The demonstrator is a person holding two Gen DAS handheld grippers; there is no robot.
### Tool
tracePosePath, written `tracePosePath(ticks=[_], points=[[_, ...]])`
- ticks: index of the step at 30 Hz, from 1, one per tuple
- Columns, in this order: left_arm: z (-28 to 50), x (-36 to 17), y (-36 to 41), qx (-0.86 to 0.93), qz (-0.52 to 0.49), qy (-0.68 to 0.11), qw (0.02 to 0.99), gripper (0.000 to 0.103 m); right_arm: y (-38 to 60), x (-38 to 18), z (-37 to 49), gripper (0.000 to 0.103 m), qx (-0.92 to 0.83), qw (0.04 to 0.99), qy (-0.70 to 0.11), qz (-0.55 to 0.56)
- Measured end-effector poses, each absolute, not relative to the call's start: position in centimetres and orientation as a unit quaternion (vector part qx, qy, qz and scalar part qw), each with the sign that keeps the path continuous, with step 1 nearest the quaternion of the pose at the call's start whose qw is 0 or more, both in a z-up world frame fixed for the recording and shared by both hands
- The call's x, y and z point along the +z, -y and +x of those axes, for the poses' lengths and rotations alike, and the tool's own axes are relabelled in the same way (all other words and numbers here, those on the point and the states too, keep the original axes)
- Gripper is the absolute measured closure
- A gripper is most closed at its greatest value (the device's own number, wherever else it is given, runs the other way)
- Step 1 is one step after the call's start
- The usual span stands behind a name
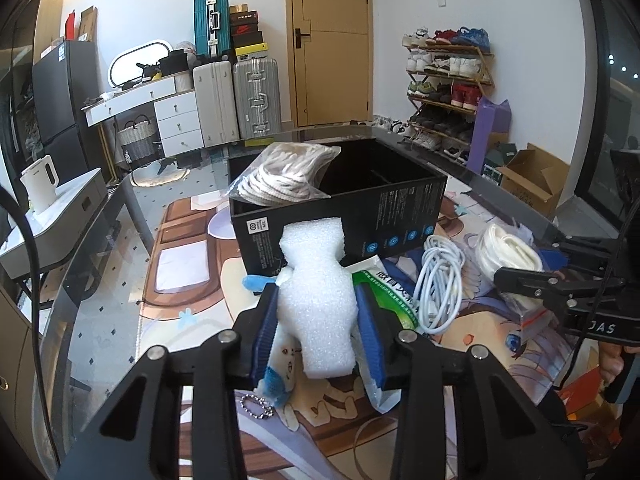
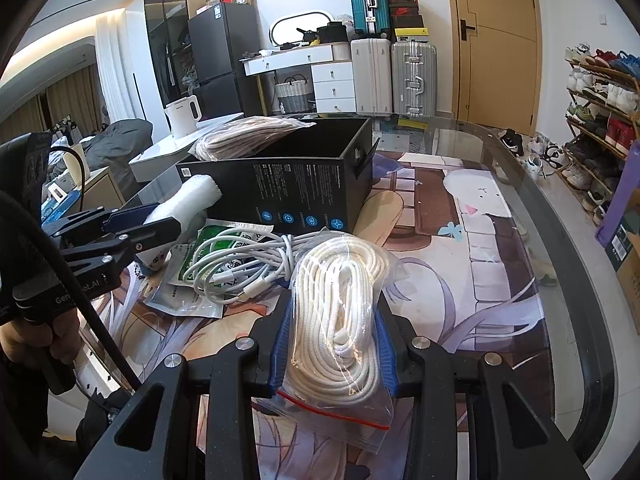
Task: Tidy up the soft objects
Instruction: 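Grasp the white foam block with the left tool while the right tool holds the rope bag, then carry the foam block with the left tool while the right tool carries the rope bag to the box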
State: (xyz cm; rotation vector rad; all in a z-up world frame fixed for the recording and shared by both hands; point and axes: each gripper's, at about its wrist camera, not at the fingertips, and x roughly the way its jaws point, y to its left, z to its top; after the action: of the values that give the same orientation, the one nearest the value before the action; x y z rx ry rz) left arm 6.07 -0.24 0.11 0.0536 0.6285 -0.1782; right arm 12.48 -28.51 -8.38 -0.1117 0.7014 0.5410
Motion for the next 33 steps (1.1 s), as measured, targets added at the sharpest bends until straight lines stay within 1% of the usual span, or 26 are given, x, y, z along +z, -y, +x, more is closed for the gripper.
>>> tracePosePath(ticks=[16,33], points=[[5.3,1.7,-1.2,-0.088,0.003,-0.285,0.954,0.066,28.4,-7.9,12.2,0.066,0.266,0.905,-0.329,-0.052],[5.4,3.7,-4.1,-0.073,-0.018,-0.269,0.960,0.066,27.3,-4.9,11.3,0.066,0.288,0.909,-0.296,-0.051]])
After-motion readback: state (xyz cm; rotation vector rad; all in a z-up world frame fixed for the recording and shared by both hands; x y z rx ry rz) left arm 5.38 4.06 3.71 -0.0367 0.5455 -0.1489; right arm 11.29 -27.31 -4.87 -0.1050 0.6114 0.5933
